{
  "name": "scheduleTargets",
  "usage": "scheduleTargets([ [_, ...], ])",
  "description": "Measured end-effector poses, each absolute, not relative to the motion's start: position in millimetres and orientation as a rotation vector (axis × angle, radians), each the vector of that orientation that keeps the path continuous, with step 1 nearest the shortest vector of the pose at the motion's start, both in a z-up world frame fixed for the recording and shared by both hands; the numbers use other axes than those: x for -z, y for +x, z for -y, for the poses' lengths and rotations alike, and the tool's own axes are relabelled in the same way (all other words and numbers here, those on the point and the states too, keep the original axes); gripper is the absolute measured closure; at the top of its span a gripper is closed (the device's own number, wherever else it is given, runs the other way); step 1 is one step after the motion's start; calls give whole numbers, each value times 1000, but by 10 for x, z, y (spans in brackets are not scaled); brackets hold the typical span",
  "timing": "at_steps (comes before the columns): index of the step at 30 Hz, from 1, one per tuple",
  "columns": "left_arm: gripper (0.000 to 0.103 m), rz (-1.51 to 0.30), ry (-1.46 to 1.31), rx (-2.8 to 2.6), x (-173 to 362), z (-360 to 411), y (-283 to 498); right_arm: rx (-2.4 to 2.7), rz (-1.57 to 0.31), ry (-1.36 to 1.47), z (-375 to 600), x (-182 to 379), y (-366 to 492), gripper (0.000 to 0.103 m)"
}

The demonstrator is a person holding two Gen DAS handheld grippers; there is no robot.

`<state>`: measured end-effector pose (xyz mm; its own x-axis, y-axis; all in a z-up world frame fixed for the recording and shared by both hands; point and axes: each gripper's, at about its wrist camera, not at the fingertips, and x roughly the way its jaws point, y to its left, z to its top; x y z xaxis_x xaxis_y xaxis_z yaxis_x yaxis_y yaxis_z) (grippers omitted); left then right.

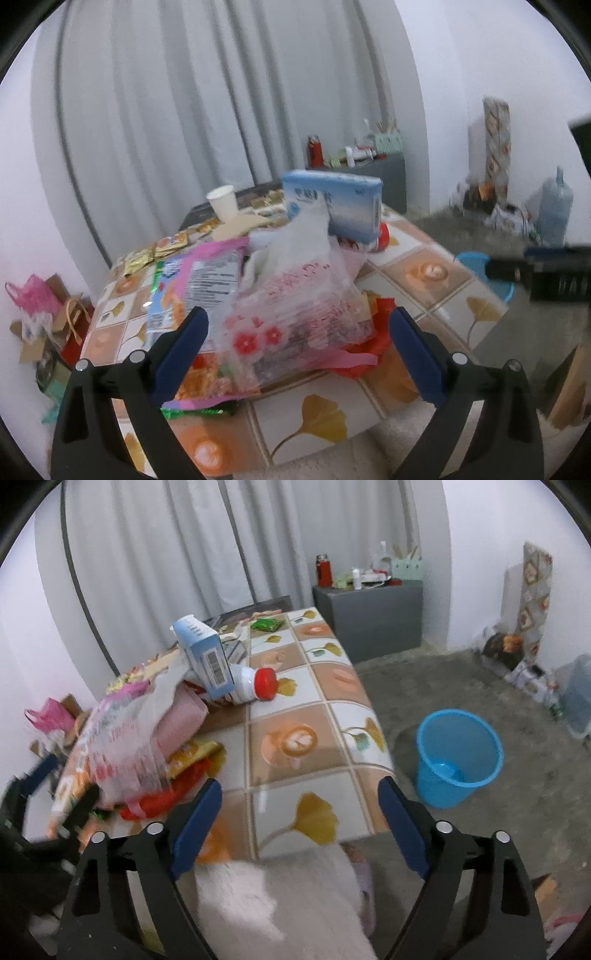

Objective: Collect trash
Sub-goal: 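Reach the left tool to the clear plastic bag while the right tool reaches the red wrappers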

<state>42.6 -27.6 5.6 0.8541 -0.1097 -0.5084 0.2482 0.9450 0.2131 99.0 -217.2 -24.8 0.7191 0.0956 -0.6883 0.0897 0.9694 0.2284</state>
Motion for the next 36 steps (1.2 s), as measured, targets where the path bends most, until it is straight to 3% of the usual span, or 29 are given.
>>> scheduleTargets([
  [5,7,-593,316,207,97,389,722,-69,-814,333,2201,339,1231,33],
  [13,7,-659,427,149,331,581,1068,-110,-864,402,2212,494,1494,35],
  [18,17,-695,410,145,411,549,1144,-112,-894,418,2237,584,1523,35],
  [27,49,-703,339,178,326,495,1049,-108,-894,430,2259,579,1502,36],
  [32,78,-700,283,194,246,413,999,-108,-882,424,2232,523,1475,37],
  [36,92,-697,250,203,212,333,973,-110,-871,419,2221,466,1435,38],
])
